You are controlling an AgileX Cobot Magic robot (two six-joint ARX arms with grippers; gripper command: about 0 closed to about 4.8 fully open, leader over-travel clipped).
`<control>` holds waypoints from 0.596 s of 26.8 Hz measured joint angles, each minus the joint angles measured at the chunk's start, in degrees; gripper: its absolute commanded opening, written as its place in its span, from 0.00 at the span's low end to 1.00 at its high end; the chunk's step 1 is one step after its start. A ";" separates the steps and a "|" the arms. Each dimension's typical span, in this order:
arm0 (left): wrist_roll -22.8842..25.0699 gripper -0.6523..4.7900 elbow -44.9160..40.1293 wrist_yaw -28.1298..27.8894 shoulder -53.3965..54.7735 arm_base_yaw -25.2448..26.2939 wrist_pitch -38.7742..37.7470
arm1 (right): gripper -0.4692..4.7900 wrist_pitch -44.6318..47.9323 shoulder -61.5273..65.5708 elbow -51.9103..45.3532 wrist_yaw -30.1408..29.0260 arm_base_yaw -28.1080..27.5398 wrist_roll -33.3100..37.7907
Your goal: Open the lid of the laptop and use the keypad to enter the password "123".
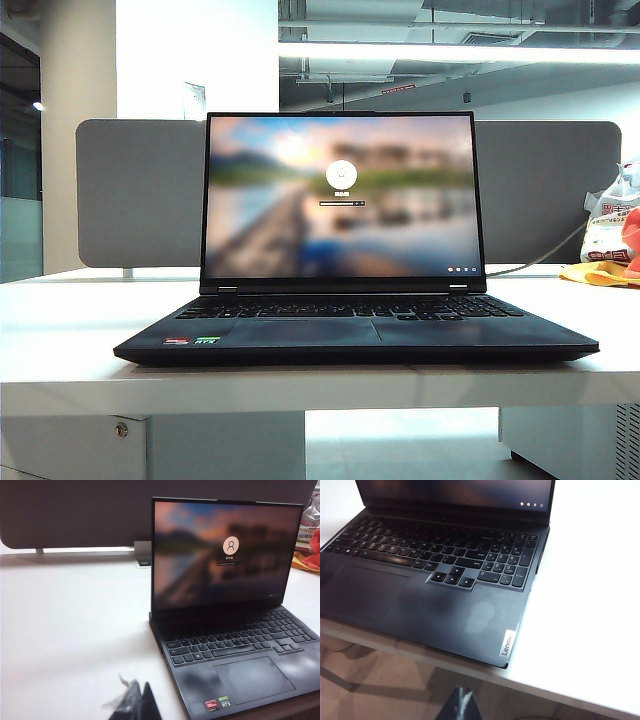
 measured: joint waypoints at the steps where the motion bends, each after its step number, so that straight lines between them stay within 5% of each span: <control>1: -0.02 0.11 0.00 0.00 0.00 0.00 0.00 | 0.08 0.02 0.00 0.00 0.00 -0.02 0.00; 12: 0.07 0.11 0.00 0.00 -0.02 0.04 0.00 | 0.08 0.07 0.00 0.00 0.00 -0.04 0.00; 16: 2.69 0.11 -1.68 0.39 -0.42 5.57 1.20 | 0.08 0.09 0.00 0.00 0.00 -0.04 0.00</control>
